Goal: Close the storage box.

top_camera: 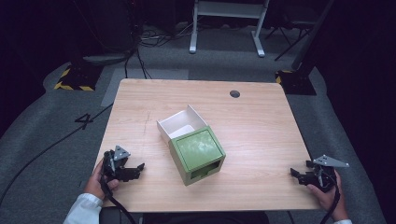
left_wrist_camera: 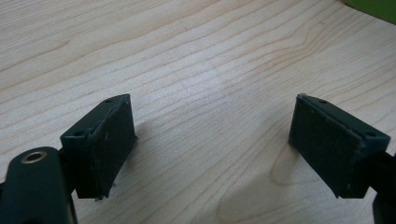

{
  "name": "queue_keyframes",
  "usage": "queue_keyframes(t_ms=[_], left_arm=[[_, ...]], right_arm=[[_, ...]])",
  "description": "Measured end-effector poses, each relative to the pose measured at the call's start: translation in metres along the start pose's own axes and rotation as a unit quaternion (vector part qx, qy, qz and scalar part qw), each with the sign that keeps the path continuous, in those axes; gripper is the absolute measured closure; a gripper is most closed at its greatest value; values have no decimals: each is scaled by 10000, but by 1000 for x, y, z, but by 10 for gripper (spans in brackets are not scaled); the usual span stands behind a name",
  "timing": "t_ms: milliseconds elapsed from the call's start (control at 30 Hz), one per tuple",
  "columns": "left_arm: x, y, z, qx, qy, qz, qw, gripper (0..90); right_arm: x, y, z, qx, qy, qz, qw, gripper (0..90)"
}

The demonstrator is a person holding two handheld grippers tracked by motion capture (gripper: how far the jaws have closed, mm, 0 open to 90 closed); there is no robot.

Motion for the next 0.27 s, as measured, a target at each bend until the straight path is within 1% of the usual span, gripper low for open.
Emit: queue_keyframes(t_ms=[267], left_arm=[[-1, 1, -1, 40, 46, 16, 10000, 136]], right_arm=[[0, 0, 0, 8, 13, 1, 10000, 158]])
Point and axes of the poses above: each handheld gripper's, and its own axes: x roughly backward along the jaws, y roughly out of its top, z roughly to its left, the point moved 5 cm from there along -x, roughly forward along the jaws, and after that the axes turned 3 degrees about -x, right-handed, at the moved point
